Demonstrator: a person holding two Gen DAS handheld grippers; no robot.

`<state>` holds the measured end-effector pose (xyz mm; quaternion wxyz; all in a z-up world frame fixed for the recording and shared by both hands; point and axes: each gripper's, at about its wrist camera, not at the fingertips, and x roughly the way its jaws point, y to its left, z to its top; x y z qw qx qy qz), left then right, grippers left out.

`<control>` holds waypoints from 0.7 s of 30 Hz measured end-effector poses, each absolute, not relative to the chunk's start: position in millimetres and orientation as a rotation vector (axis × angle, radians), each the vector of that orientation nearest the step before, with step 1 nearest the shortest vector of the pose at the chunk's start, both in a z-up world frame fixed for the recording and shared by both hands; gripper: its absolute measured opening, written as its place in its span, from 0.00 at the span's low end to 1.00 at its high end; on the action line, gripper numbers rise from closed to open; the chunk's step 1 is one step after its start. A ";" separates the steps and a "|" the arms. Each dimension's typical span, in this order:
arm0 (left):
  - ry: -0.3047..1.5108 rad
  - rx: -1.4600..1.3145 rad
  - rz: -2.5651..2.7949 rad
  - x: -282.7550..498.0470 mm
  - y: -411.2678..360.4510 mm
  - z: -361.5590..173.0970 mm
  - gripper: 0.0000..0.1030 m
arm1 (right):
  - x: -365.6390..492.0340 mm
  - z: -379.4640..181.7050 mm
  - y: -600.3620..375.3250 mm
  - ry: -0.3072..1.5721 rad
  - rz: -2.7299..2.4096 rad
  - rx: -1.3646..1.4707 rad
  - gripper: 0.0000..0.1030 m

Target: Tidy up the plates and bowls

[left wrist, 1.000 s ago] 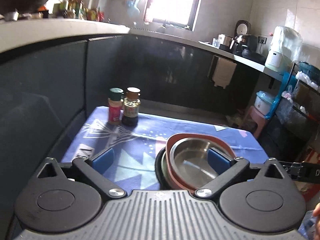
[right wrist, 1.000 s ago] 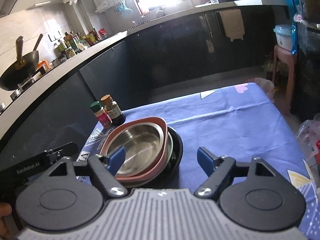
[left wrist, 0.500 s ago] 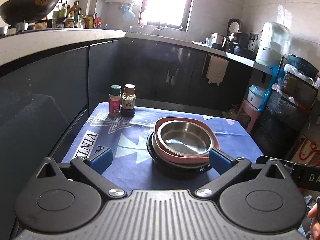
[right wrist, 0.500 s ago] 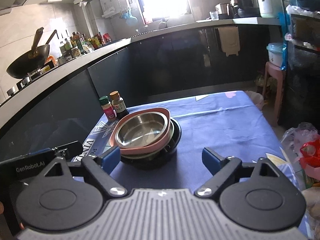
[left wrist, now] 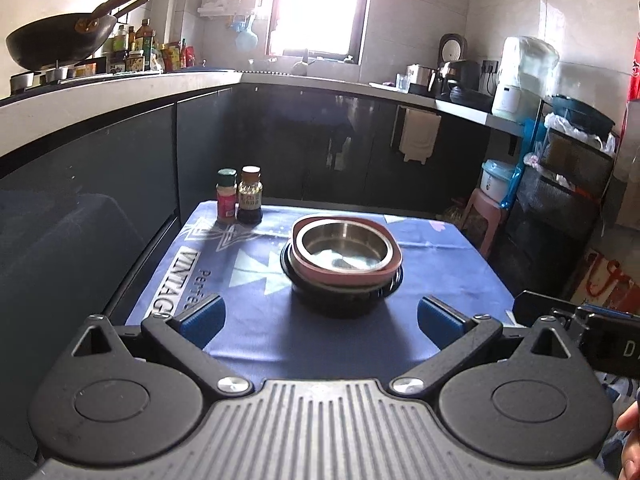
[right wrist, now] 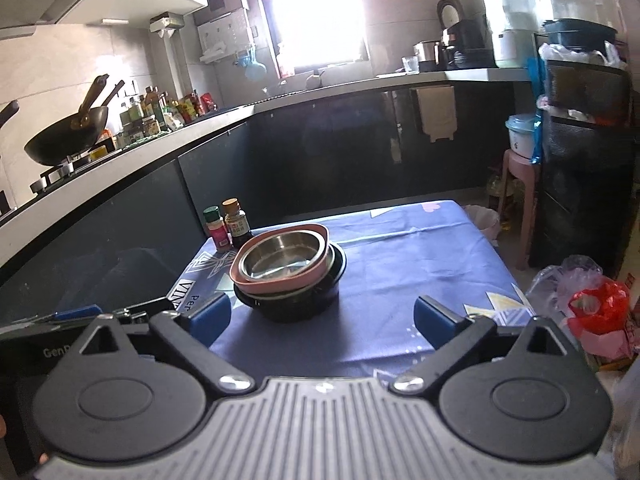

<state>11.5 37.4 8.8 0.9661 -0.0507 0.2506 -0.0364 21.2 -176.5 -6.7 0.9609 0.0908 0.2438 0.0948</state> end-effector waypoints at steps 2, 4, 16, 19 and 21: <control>0.511 -0.102 -0.068 4.3 37.9 7.8 1.00 | 14.7 -8.8 -178.5 0.496 0.191 0.196 0.94; 0.512 -0.103 -0.063 -2.1 38.9 6.6 1.00 | 9.3 -10.0 -180.0 0.500 0.186 0.198 0.95; 0.510 -0.105 -0.063 -22.5 39.0 1.6 1.00 | -4.1 -16.9 -183.6 0.506 0.162 0.207 0.97; 0.510 -0.104 -0.062 -22.6 39.7 1.3 1.00 | -3.6 -15.2 -180.9 0.508 0.154 0.211 0.97; 0.511 -0.103 -0.063 -23.2 40.4 1.2 1.00 | -5.1 -14.4 -179.4 0.504 0.155 0.210 0.97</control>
